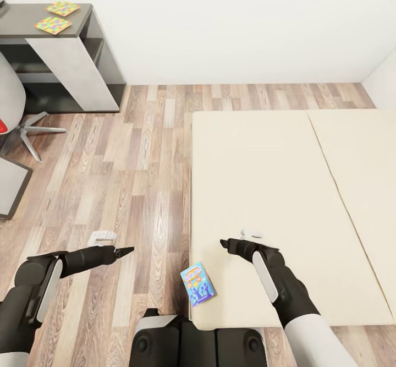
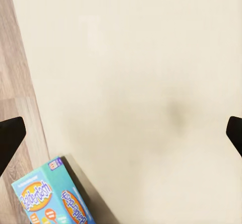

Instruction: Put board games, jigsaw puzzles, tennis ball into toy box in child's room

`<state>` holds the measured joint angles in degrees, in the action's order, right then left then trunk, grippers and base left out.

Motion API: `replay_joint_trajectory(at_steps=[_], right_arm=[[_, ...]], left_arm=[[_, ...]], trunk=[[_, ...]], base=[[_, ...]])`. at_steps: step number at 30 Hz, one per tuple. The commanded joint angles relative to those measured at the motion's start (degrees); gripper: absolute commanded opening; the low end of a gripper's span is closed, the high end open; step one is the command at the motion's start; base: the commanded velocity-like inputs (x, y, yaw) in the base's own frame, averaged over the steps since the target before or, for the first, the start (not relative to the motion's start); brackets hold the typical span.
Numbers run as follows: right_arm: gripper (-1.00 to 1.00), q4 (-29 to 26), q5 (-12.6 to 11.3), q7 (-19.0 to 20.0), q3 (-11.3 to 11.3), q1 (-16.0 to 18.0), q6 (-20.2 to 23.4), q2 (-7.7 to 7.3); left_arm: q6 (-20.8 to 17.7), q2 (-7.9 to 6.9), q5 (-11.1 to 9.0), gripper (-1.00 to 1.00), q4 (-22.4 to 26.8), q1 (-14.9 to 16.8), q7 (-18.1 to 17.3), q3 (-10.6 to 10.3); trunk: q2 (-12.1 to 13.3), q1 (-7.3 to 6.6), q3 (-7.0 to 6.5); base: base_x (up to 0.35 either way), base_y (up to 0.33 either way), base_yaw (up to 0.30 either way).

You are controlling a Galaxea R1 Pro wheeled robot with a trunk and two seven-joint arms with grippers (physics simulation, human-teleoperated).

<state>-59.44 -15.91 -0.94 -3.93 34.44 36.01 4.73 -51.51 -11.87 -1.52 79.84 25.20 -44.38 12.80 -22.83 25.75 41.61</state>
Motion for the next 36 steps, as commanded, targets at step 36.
replay_joint_trajectory(at_steps=[36], right_arm=[[1.00, 0.03, 0.25, -0.21, -0.04, -0.96, -0.23, 0.01]], left_arm=[[-0.35, 0.01, -0.33, 1.00, 0.05, 0.03, -0.53, -0.06]], trunk=[[-0.09, 0.03, 0.05]], base=[[0.000, 0.000, -0.001]])
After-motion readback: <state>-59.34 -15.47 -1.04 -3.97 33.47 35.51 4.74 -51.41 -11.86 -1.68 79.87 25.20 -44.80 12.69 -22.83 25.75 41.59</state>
